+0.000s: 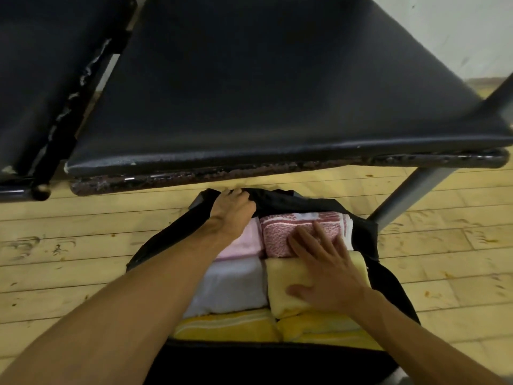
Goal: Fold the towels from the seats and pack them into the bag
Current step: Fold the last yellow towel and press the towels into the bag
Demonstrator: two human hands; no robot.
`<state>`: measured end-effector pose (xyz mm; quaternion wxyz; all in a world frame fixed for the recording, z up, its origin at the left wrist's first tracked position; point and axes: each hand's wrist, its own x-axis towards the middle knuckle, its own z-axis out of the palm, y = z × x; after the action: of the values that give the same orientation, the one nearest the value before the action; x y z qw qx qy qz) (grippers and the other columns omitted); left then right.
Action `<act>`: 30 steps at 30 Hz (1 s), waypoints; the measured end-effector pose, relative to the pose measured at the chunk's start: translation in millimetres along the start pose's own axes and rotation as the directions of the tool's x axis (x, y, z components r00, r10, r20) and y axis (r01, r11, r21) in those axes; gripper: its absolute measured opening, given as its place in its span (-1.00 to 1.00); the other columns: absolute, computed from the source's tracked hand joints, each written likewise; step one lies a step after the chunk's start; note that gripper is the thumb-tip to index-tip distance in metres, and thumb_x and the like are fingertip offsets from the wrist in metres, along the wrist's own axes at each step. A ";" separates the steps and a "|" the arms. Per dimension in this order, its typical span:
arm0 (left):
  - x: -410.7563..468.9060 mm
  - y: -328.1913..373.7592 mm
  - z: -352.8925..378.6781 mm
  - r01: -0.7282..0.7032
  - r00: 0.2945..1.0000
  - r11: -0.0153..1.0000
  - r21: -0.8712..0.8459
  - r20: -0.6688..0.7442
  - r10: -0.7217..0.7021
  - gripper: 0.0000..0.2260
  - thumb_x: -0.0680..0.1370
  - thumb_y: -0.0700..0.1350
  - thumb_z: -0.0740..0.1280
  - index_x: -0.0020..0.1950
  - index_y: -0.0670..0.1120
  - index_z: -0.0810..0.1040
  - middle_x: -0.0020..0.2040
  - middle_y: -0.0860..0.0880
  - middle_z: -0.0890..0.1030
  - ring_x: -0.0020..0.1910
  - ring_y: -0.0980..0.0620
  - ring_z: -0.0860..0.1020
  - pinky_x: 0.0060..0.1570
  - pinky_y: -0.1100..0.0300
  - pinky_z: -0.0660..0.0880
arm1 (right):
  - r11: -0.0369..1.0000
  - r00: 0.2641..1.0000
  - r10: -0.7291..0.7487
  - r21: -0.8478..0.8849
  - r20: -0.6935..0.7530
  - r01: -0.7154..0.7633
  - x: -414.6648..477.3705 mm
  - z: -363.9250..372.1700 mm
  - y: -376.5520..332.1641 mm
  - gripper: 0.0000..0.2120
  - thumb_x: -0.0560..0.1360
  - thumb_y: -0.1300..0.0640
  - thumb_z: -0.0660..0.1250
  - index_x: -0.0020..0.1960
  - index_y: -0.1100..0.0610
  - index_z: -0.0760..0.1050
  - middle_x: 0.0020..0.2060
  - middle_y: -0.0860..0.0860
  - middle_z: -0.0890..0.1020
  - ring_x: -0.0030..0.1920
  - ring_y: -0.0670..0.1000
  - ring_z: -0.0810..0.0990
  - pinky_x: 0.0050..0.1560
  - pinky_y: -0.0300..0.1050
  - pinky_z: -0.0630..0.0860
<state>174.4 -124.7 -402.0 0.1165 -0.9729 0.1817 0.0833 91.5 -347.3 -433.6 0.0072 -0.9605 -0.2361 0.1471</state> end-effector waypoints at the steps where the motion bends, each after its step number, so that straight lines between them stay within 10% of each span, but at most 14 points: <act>1: 3.9 -0.8 0.0 -0.006 1.000 0.999 -0.034 0.003 0.006 -0.80 0.58 -0.18 0.29 0.19 -0.09 0.52 0.24 -0.07 0.50 0.26 -0.06 0.43 0.24 0.10 0.33 | 0.999 0.999 -0.003 0.037 0.039 0.001 0.5 1.1 -0.1 0.05 0.21 -0.50 -0.05 0.60 -0.06 -0.13 0.56 -0.04 -0.18 0.54 0.16 -0.30 0.47 0.31 -0.21; 7: 11.5 -7.6 0.5 0.227 0.902 0.786 -0.576 -0.179 -0.392 -0.77 0.64 -0.02 0.20 0.11 -0.09 0.60 0.08 -0.12 0.63 0.06 -0.14 0.57 0.02 -0.01 0.51 | 0.999 0.985 0.016 0.043 0.171 -0.023 8.2 7.3 -7.0 0.05 0.38 -0.45 0.23 0.55 -0.11 -0.37 0.47 -0.09 -0.43 0.50 0.10 -0.46 0.45 0.38 -0.32; 14: -19.7 9.3 -30.4 -0.031 0.782 0.558 -0.829 -0.368 -0.503 -0.84 0.59 -0.14 0.31 0.02 -0.14 0.67 -0.11 0.06 0.63 -0.14 0.18 0.54 -0.09 0.54 0.33 | 0.996 0.984 0.039 0.075 0.173 -0.053 21.8 7.7 -10.7 0.15 0.34 -0.38 0.37 0.56 -0.08 -0.37 0.55 -0.05 -0.35 0.51 0.11 -0.44 0.45 0.37 -0.32; 18: -43.7 21.9 -43.5 -0.133 0.793 0.463 -0.876 -0.375 -0.481 -0.90 0.56 -0.19 0.36 -0.06 -0.15 0.67 -0.17 0.07 0.60 -0.19 0.28 0.51 -0.12 0.52 0.36 | 0.992 0.977 0.064 0.092 0.204 -0.084 28.4 6.0 -12.6 0.17 0.32 -0.37 0.40 0.56 -0.09 -0.36 0.55 -0.05 -0.32 0.51 0.12 -0.44 0.44 0.39 -0.33; 22: -59.7 17.9 -36.3 -0.108 0.901 0.622 -0.776 -0.340 -0.268 -0.90 0.56 -0.14 0.36 -0.02 -0.09 0.67 -0.13 0.04 0.60 -0.17 0.19 0.52 -0.08 0.32 0.44 | 0.984 0.972 0.083 0.134 0.221 -0.115 28.4 7.0 -12.6 0.13 0.32 -0.38 0.38 0.58 -0.10 -0.28 0.59 -0.02 -0.15 0.57 0.15 -0.21 0.49 0.32 -0.24; 26: -60.7 20.3 -33.9 0.062 0.998 0.865 -0.498 0.060 -0.037 -0.84 0.59 -0.03 0.26 0.15 0.00 0.51 0.02 0.02 0.57 -0.08 0.04 0.53 -0.23 0.24 0.35 | 0.983 0.986 0.067 0.162 0.153 -0.091 9.8 10.8 -13.5 -0.08 0.44 -0.34 0.29 0.59 -0.09 -0.14 0.58 0.01 0.04 0.56 0.14 0.01 0.52 0.22 -0.14; 30: -44.2 41.6 -26.7 -0.020 0.997 0.925 -0.378 -0.075 -0.010 -0.62 0.58 -0.11 0.27 0.38 -0.06 0.32 0.28 -0.05 0.39 0.21 -0.03 0.45 0.05 0.17 0.41 | 0.978 0.997 -0.071 0.199 0.025 0.065 -17.8 6.0 -4.7 -0.36 0.60 -0.13 0.17 0.59 0.05 0.05 0.57 0.01 0.13 0.56 0.04 0.07 0.53 -0.02 -0.08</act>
<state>121.4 -154.5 -375.5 -0.0807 -0.9790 0.1689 0.0801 72.7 -351.6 -434.0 0.1040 -0.9439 -0.2530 0.1850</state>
